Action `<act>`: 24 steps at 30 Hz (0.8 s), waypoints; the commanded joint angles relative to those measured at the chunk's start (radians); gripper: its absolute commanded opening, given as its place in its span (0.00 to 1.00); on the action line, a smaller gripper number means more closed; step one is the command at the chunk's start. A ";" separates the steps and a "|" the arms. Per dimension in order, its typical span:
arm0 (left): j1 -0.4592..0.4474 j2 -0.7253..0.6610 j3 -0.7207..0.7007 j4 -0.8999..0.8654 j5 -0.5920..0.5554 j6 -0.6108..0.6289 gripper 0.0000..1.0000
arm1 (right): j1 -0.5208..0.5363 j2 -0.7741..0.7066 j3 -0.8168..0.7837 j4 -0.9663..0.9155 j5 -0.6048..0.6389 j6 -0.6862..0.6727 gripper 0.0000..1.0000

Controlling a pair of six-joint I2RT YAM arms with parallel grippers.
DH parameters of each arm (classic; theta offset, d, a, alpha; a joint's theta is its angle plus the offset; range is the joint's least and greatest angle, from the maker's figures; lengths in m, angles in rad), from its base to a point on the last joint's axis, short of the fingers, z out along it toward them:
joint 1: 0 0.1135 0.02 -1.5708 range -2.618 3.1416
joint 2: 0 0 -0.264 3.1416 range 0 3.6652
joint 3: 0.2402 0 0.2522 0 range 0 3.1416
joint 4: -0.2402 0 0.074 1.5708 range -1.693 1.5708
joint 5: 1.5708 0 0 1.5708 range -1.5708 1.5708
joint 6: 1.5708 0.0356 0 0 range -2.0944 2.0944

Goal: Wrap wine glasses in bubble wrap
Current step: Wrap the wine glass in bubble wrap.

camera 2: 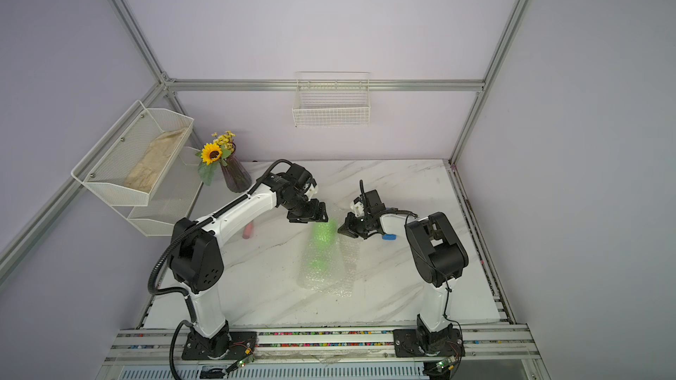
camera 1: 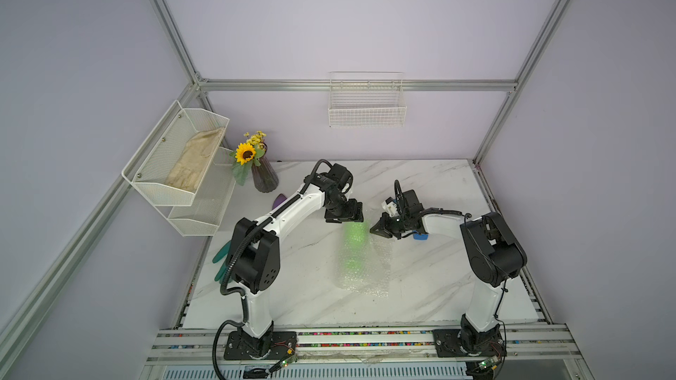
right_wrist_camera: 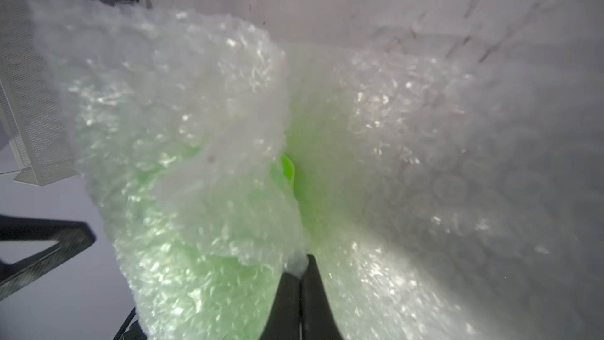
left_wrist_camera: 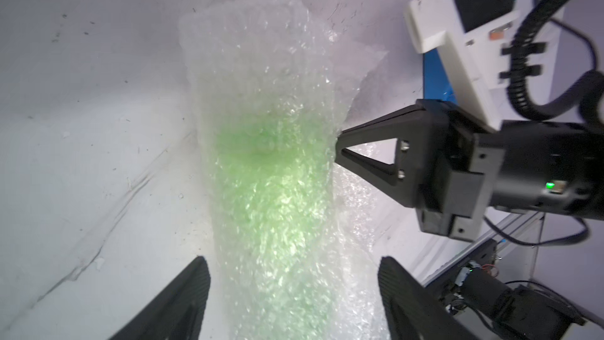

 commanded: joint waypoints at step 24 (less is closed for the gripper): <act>-0.004 0.127 -0.025 0.058 0.006 -0.013 0.78 | 0.022 -0.079 0.116 -0.278 0.256 -0.067 0.41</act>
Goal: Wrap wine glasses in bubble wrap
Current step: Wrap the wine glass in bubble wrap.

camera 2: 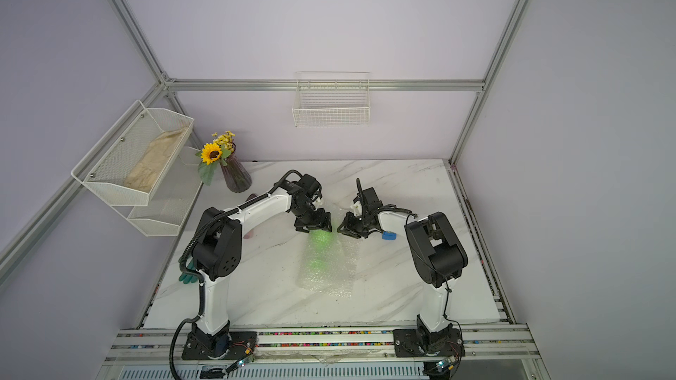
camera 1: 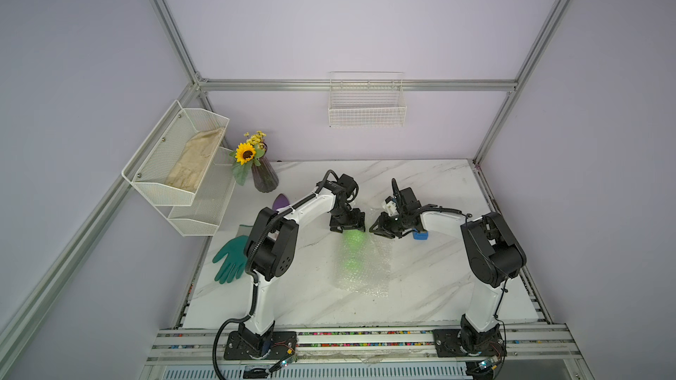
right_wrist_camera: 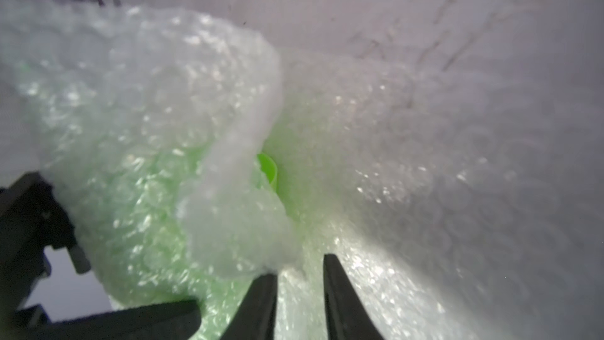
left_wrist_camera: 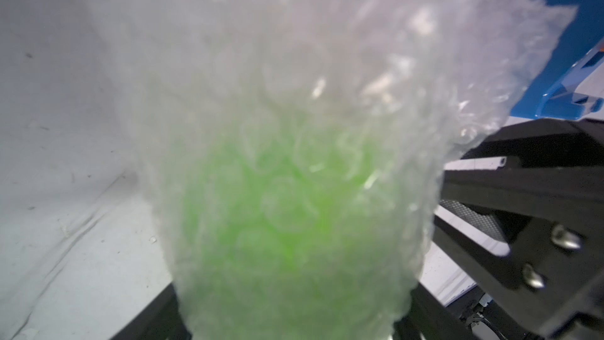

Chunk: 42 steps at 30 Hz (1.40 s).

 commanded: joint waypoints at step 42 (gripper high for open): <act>0.071 -0.045 -0.156 0.077 0.194 0.161 0.89 | 0.173 0.133 0.124 -0.050 0.103 0.080 0.15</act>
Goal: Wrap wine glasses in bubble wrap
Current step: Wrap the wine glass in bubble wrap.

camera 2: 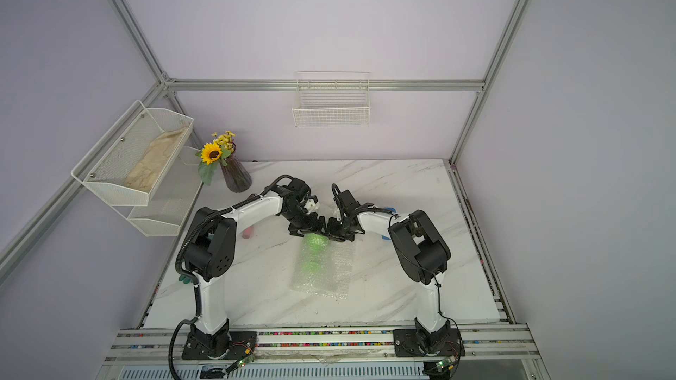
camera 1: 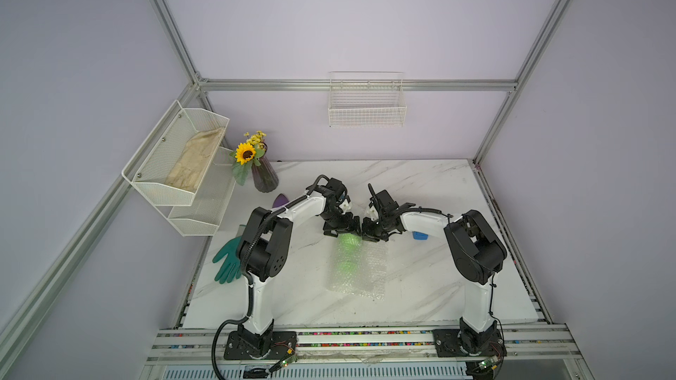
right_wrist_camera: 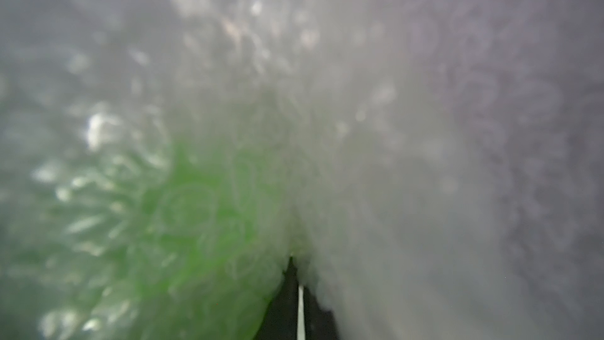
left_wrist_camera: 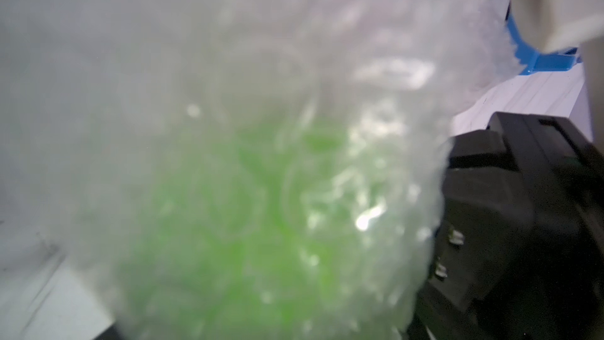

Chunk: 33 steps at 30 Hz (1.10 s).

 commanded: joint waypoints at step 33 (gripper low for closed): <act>-0.086 0.075 0.211 -0.290 -0.349 -0.036 0.68 | -0.166 -0.192 -0.274 0.037 -0.118 -0.035 0.55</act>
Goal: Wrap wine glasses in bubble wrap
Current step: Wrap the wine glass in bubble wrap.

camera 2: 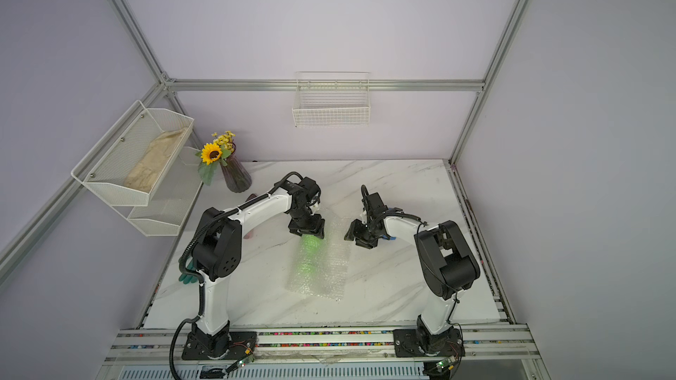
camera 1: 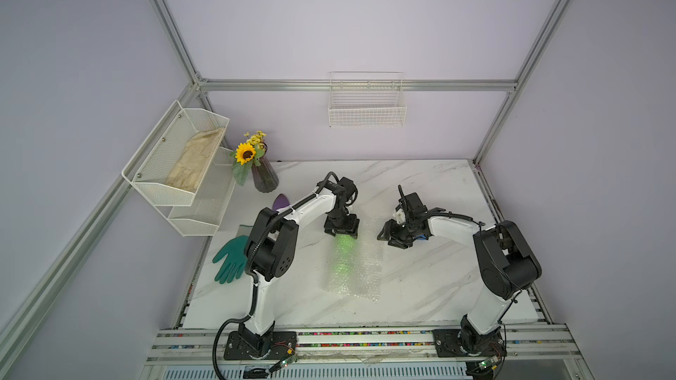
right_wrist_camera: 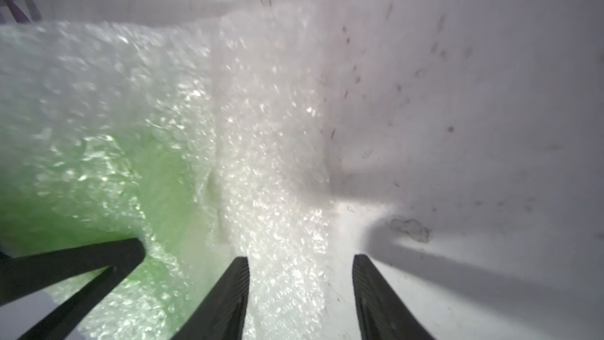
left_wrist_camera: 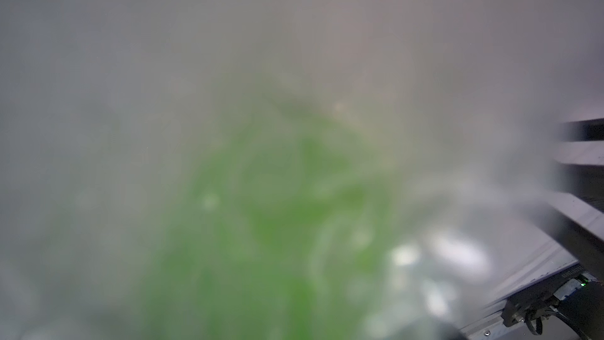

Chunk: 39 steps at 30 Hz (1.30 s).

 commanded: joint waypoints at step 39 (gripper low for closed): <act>0.020 -0.019 -0.111 0.234 0.231 -0.154 0.67 | 0.082 -0.052 0.007 0.427 -0.238 0.232 0.00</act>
